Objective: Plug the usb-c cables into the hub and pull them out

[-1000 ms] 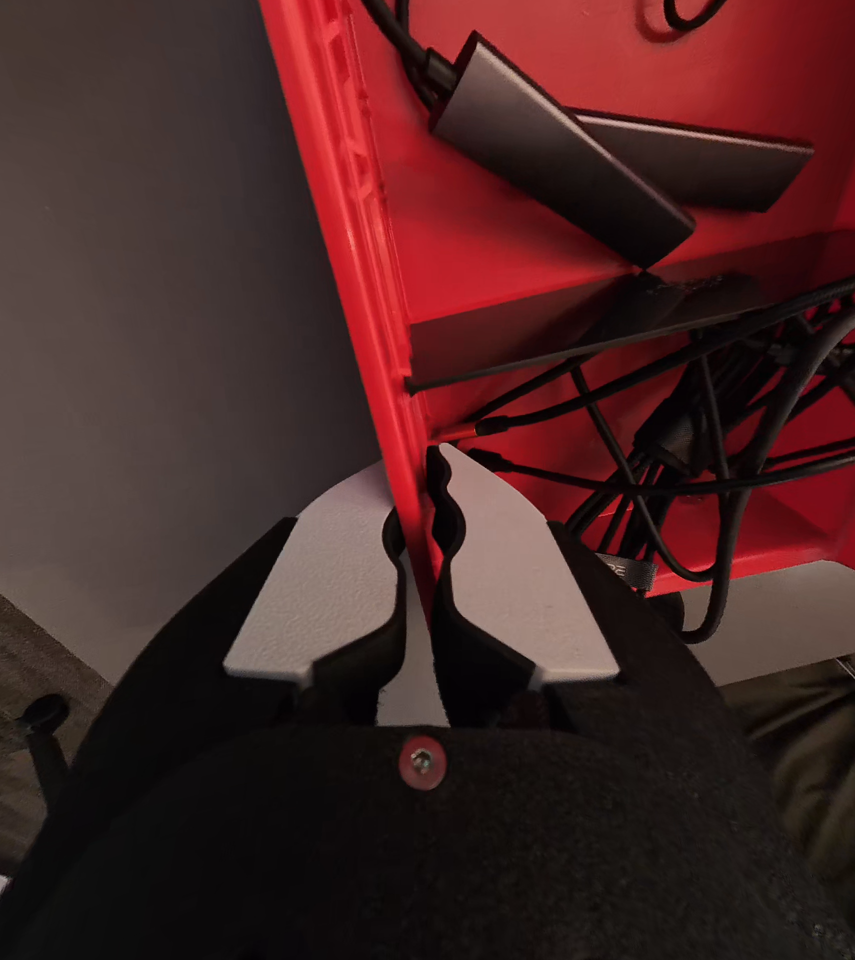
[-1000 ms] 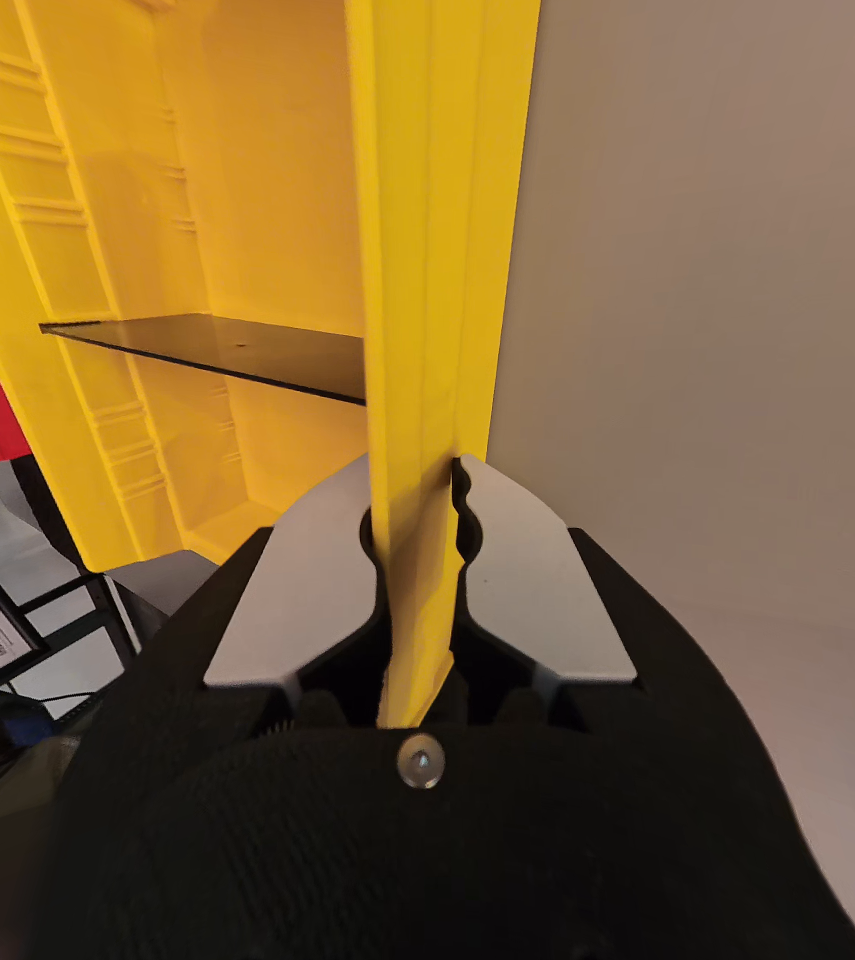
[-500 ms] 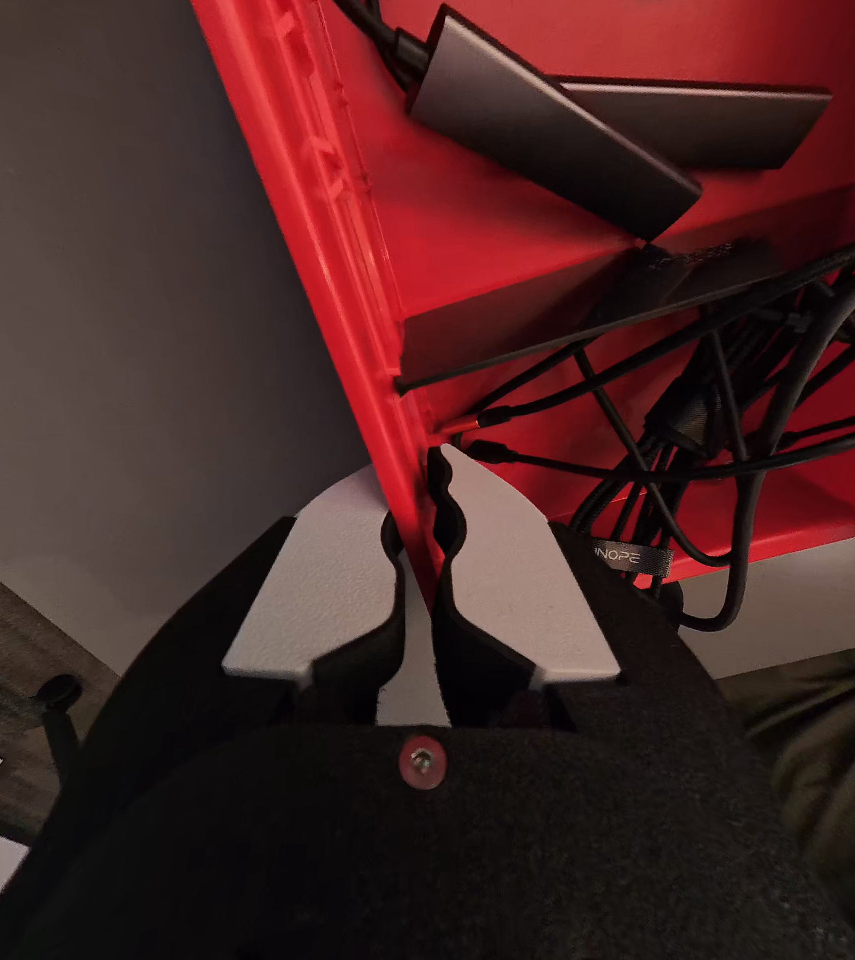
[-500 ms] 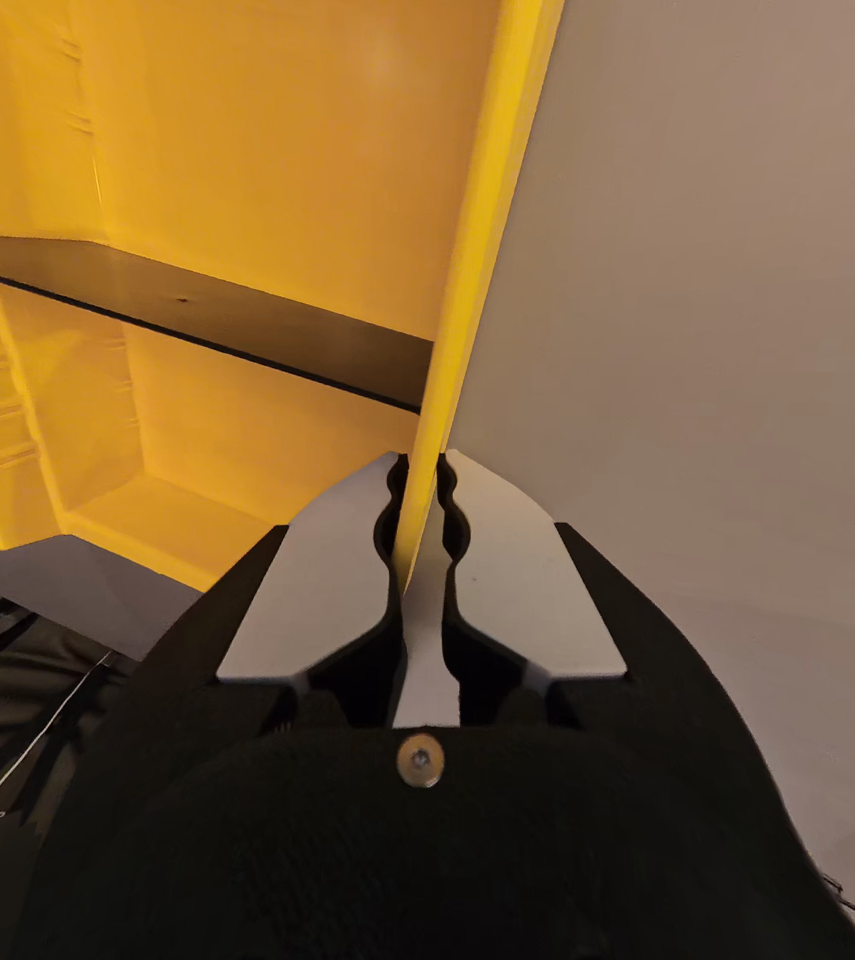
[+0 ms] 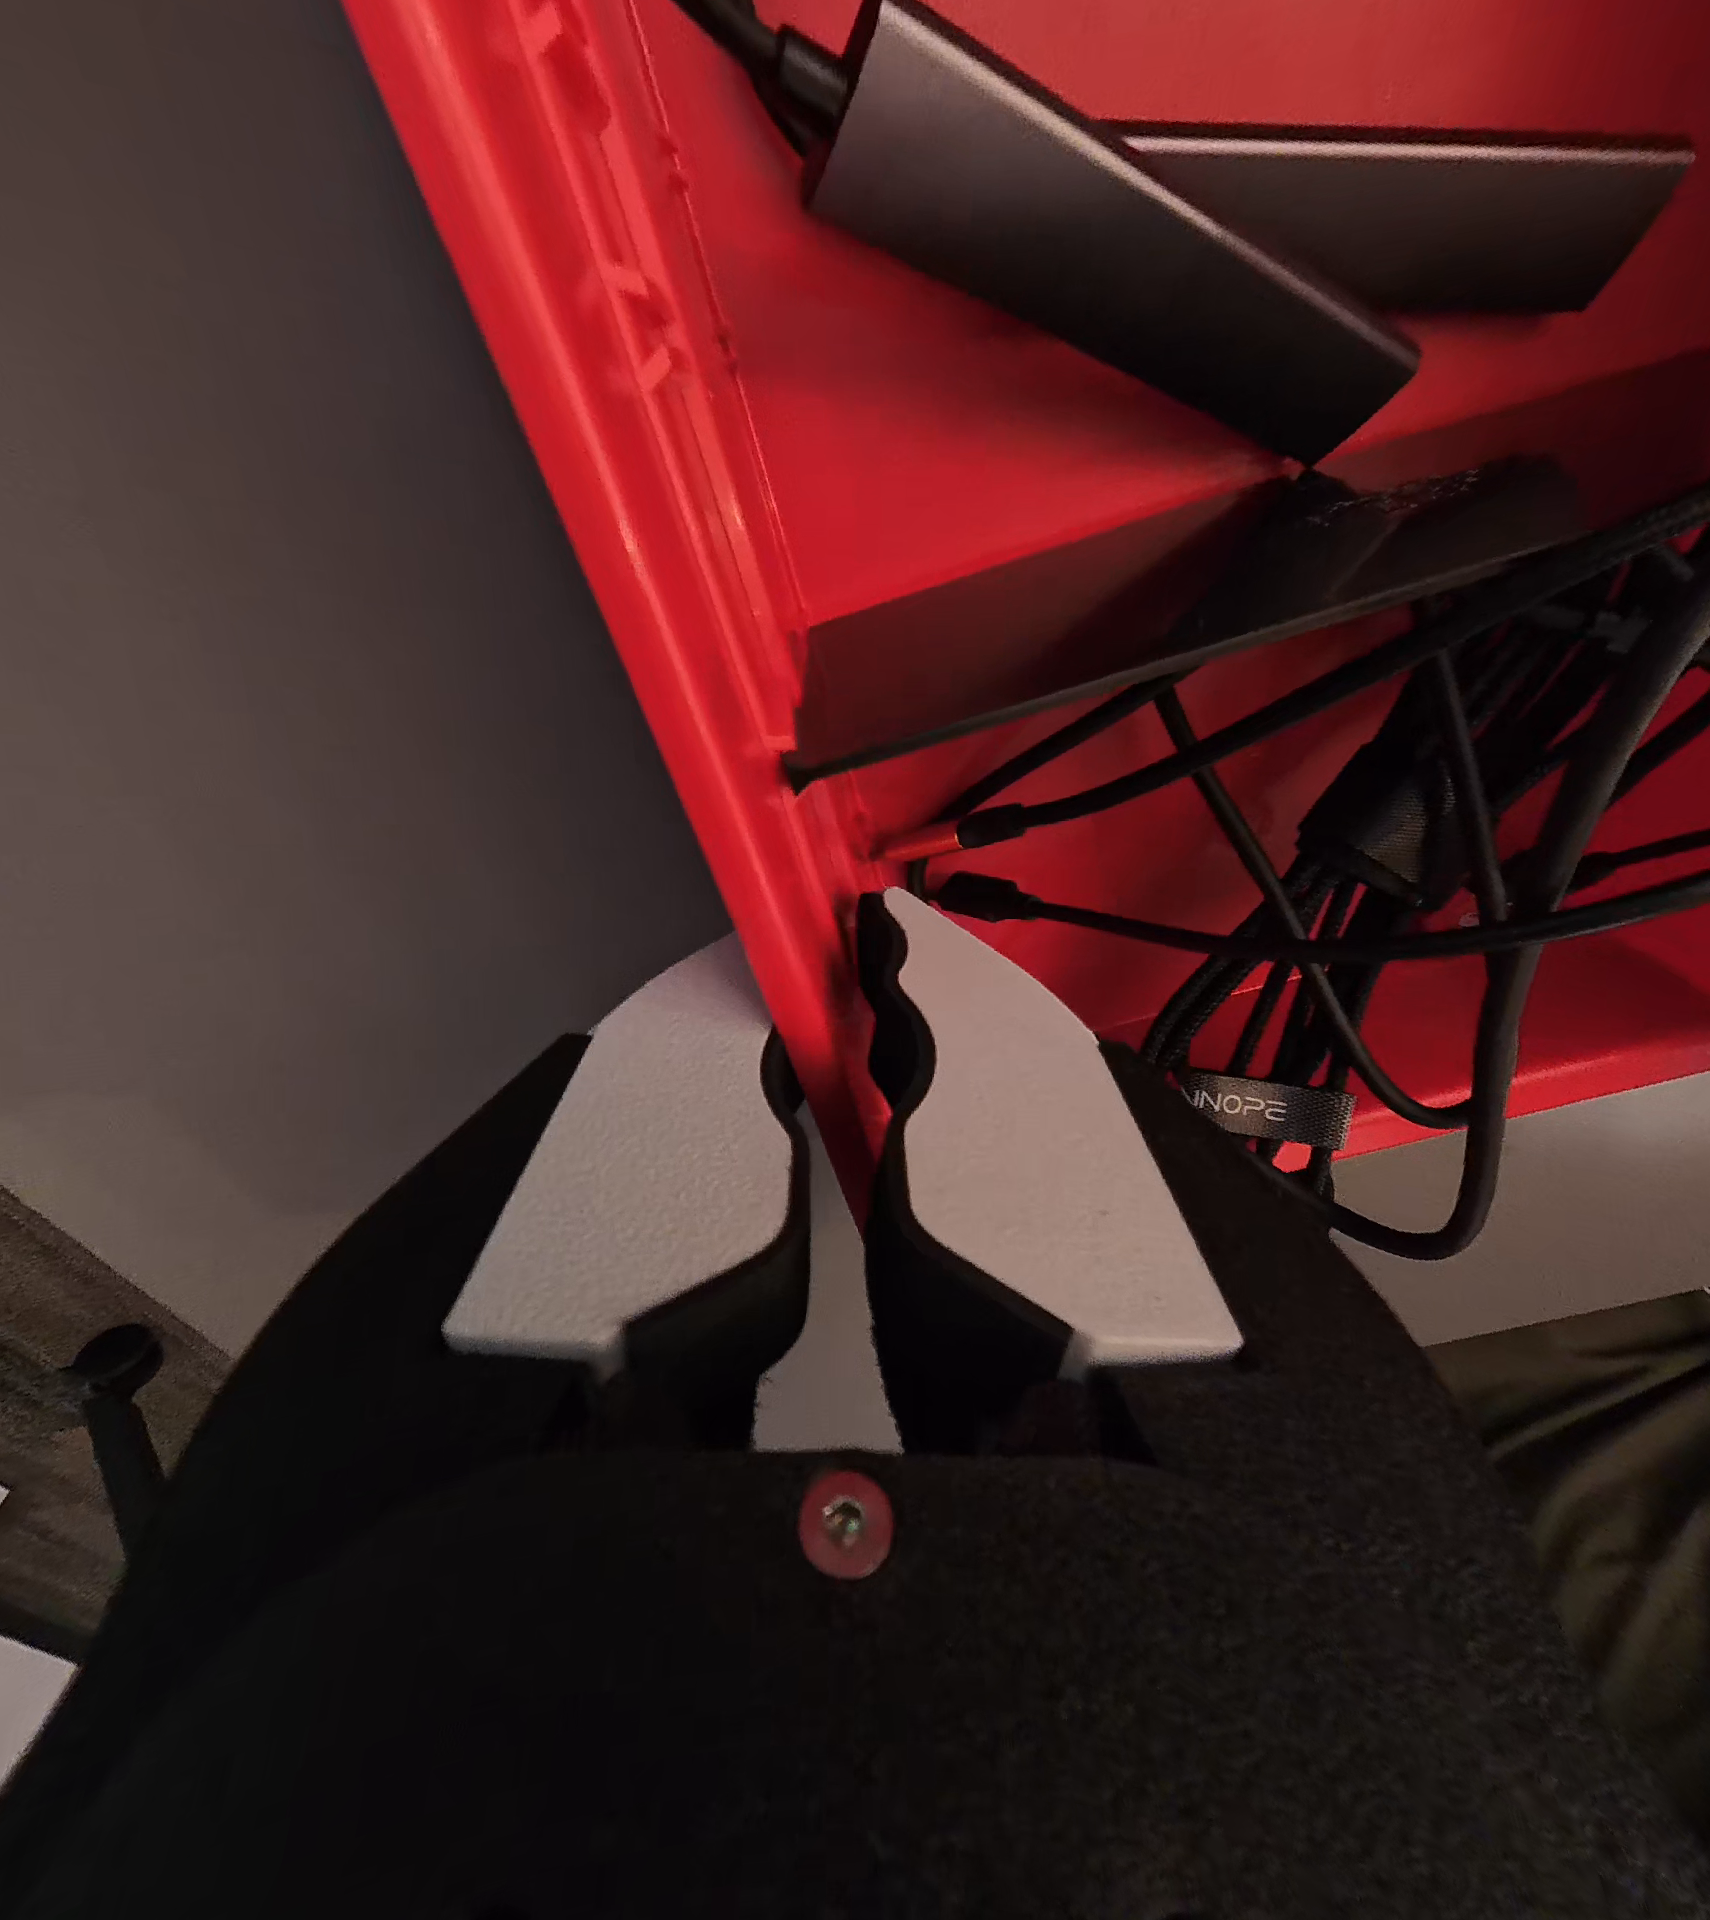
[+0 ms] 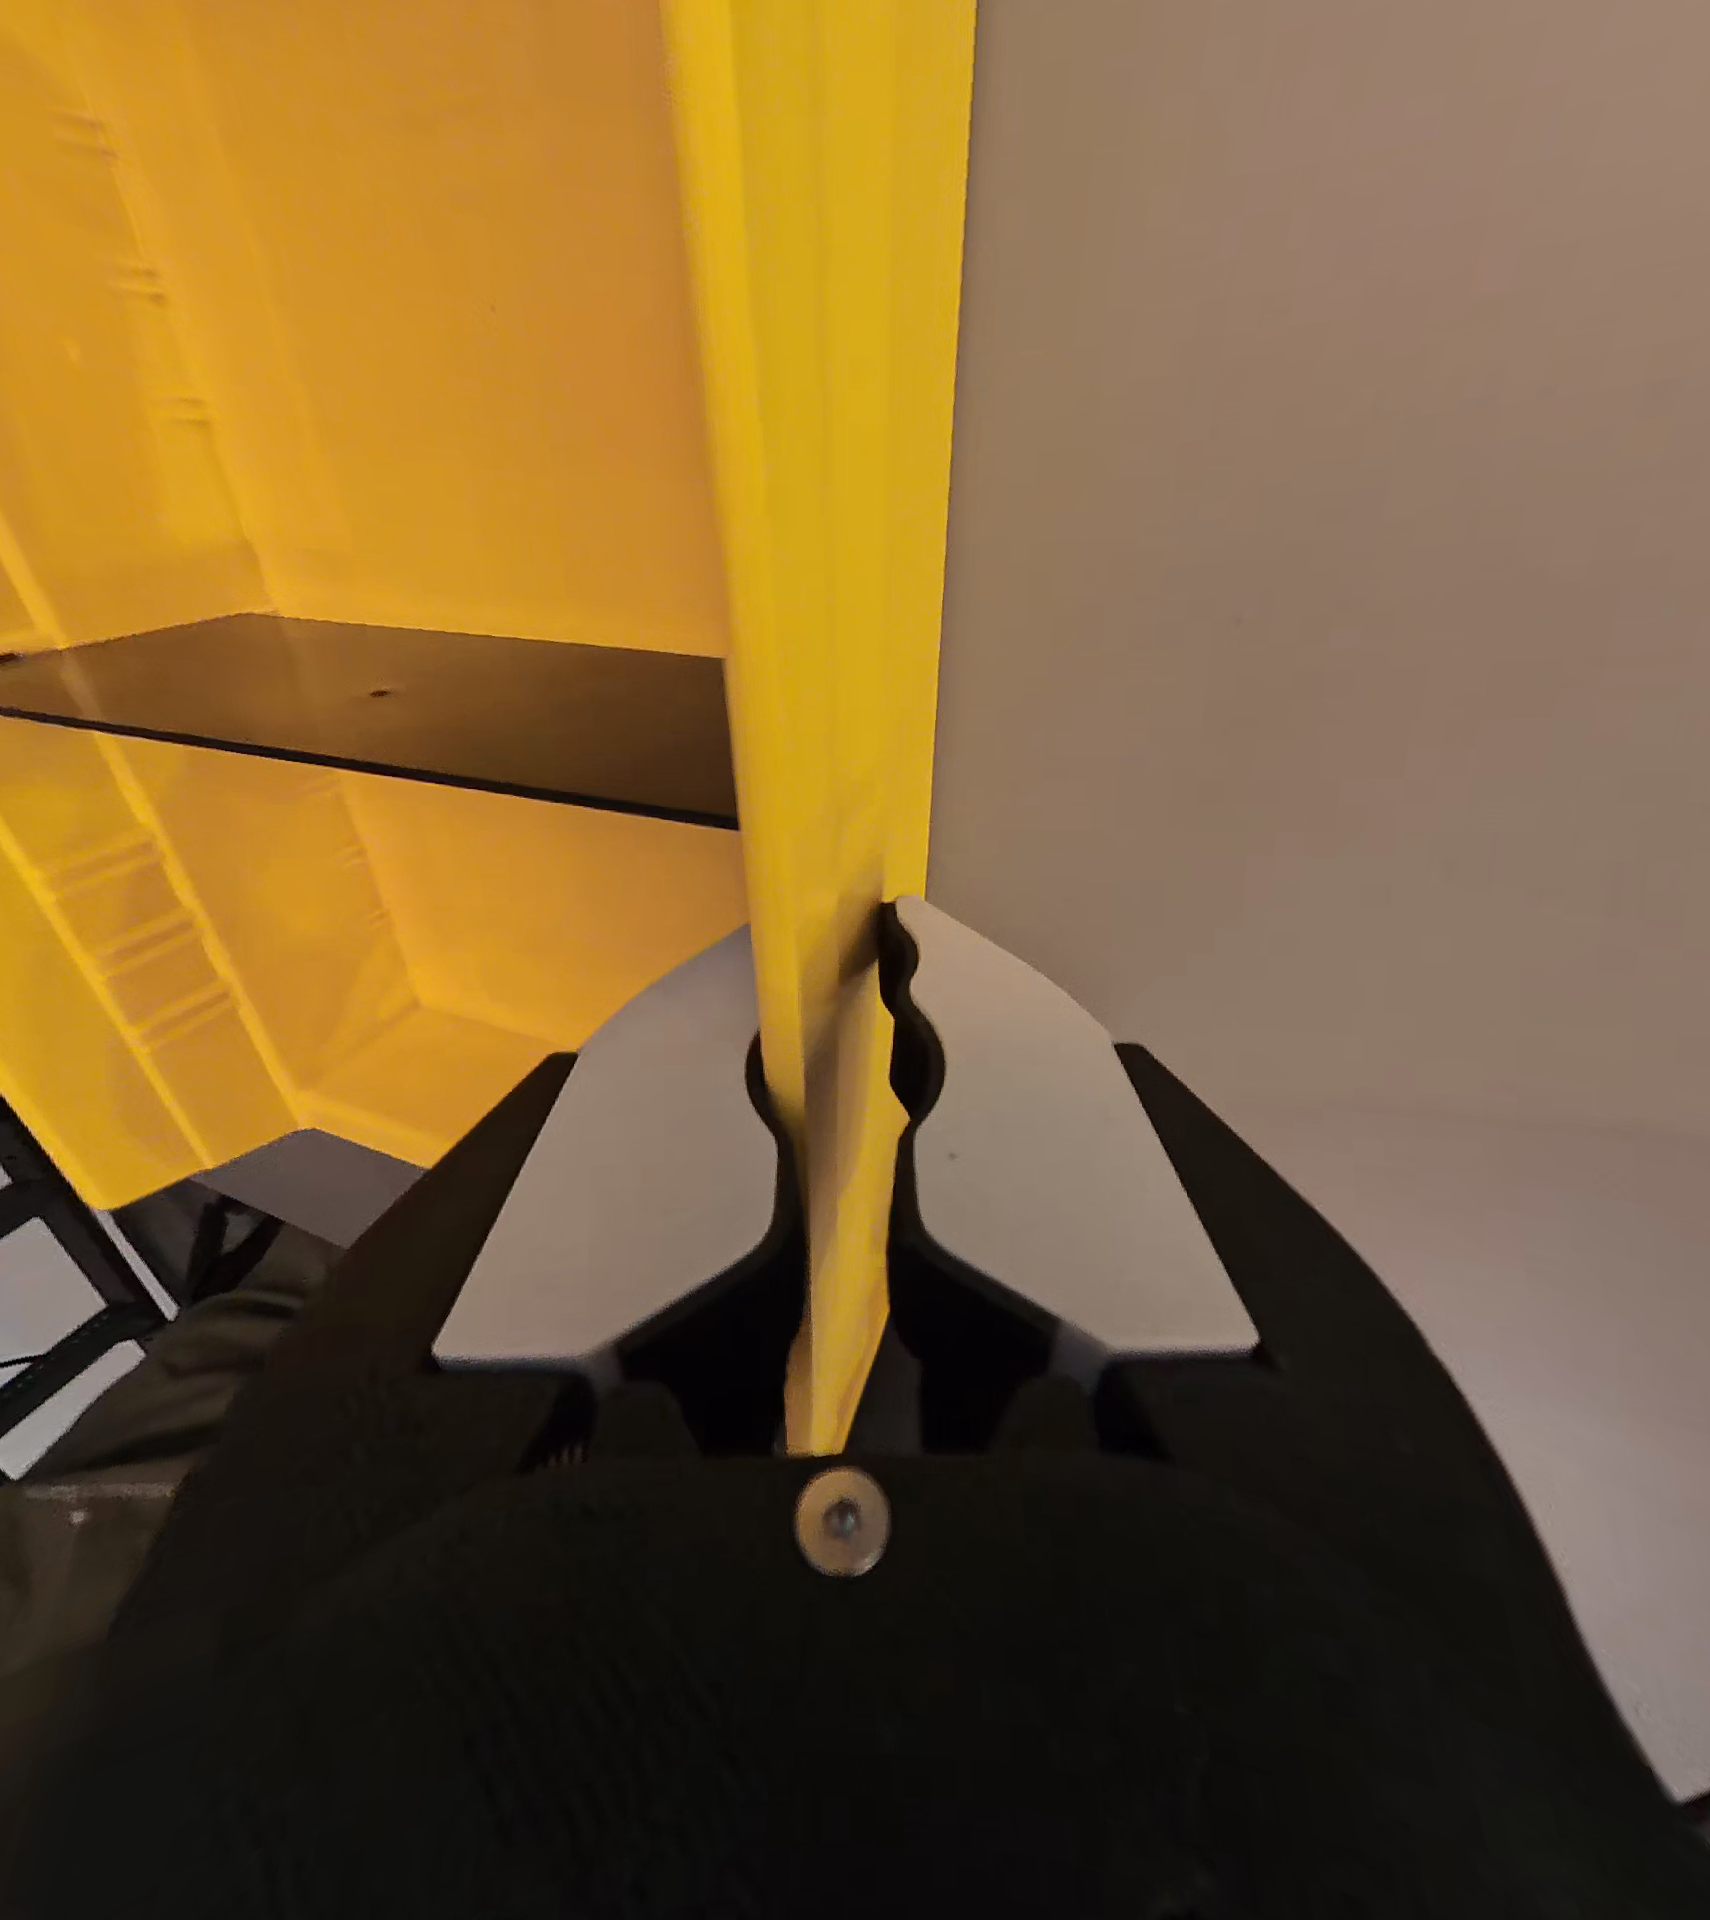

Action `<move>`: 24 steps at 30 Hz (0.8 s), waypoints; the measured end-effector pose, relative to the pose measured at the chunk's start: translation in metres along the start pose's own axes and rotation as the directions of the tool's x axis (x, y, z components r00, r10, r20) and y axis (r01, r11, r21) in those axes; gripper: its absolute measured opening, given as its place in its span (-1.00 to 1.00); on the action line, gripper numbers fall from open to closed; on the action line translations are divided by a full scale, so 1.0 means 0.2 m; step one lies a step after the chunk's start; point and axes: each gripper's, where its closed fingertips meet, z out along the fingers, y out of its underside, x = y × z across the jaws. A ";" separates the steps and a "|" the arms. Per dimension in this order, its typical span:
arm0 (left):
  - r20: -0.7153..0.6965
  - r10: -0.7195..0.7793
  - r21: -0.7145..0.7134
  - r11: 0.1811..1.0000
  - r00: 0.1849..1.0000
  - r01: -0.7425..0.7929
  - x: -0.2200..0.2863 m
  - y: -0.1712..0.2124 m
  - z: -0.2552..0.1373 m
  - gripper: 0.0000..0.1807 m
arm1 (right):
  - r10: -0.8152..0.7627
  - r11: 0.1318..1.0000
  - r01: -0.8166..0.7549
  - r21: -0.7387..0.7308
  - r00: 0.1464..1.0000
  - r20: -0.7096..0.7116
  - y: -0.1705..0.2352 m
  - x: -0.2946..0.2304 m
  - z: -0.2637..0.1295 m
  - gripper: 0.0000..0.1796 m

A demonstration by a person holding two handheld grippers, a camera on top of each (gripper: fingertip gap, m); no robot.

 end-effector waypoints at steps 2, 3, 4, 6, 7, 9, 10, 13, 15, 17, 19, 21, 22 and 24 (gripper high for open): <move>-0.001 0.001 -0.003 1.000 1.000 -0.001 0.00 0.00 0.00 -0.93 | 0.033 0.999 -0.033 0.010 0.999 0.007 -0.01 0.00 0.00 -0.85; -0.001 0.000 -0.003 1.000 1.000 0.000 0.01 0.00 0.00 -0.93 | 0.047 0.999 -0.047 0.014 0.999 0.012 -0.01 -0.01 0.00 -0.85; -0.001 -0.001 -0.003 1.000 1.000 0.001 0.01 0.00 0.00 -0.93 | 0.057 0.998 -0.058 0.018 0.998 0.013 -0.01 -0.01 0.00 -0.85; 0.002 0.000 0.000 1.000 1.000 0.000 0.01 0.00 0.00 -0.93 | 0.069 0.997 -0.069 0.021 0.998 0.008 -0.01 -0.01 0.00 -0.85; 0.004 0.001 0.002 1.000 1.000 -0.001 0.01 0.00 0.00 -0.93 | 0.068 0.997 -0.068 0.021 0.998 0.005 -0.01 -0.01 0.00 -0.85; -0.002 0.005 0.007 1.000 1.000 -0.005 0.01 0.00 0.00 -0.93 | 0.049 0.999 -0.049 0.020 0.999 0.010 -0.01 -0.01 0.00 -0.85; -0.008 0.004 0.010 1.000 1.000 -0.004 0.01 0.00 0.00 -0.93 | 0.038 0.999 -0.038 0.016 0.999 0.020 -0.01 -0.01 0.00 -0.84; -0.003 0.012 0.039 0.999 1.000 -0.011 0.00 -0.02 0.00 -0.93 | 0.018 1.000 -0.018 0.004 0.999 0.042 -0.01 -0.01 0.00 -0.81; 0.010 0.025 0.064 0.998 1.000 -0.025 0.00 -0.03 0.00 -0.92 | 0.012 1.000 -0.012 0.003 0.999 0.034 -0.01 -0.01 0.00 -0.82; 0.016 0.034 0.079 0.996 0.999 -0.035 -0.01 -0.04 0.00 -0.87 | 0.009 1.000 -0.009 0.000 1.000 0.025 -0.01 -0.01 0.00 -0.82; 0.022 0.040 0.089 0.995 0.999 -0.042 -0.02 -0.04 -0.01 -0.80 | 0.006 1.000 -0.006 0.002 1.000 0.022 -0.01 -0.02 -0.01 -0.81; 0.029 0.047 0.119 0.992 0.998 -0.050 -0.02 -0.05 -0.05 -0.74 | 0.011 0.999 -0.012 0.031 1.000 0.021 -0.02 -0.02 -0.03 -0.78; 0.025 0.051 0.142 0.988 0.998 -0.054 -0.02 -0.05 -0.07 -0.74 | 0.013 0.999 -0.014 0.052 1.000 0.020 -0.03 -0.02 -0.05 -0.77; 0.016 0.059 0.194 0.979 0.998 -0.061 -0.02 -0.07 -0.14 -0.72 | 0.014 0.993 -0.015 0.114 1.000 0.012 -0.06 -0.03 -0.11 -0.77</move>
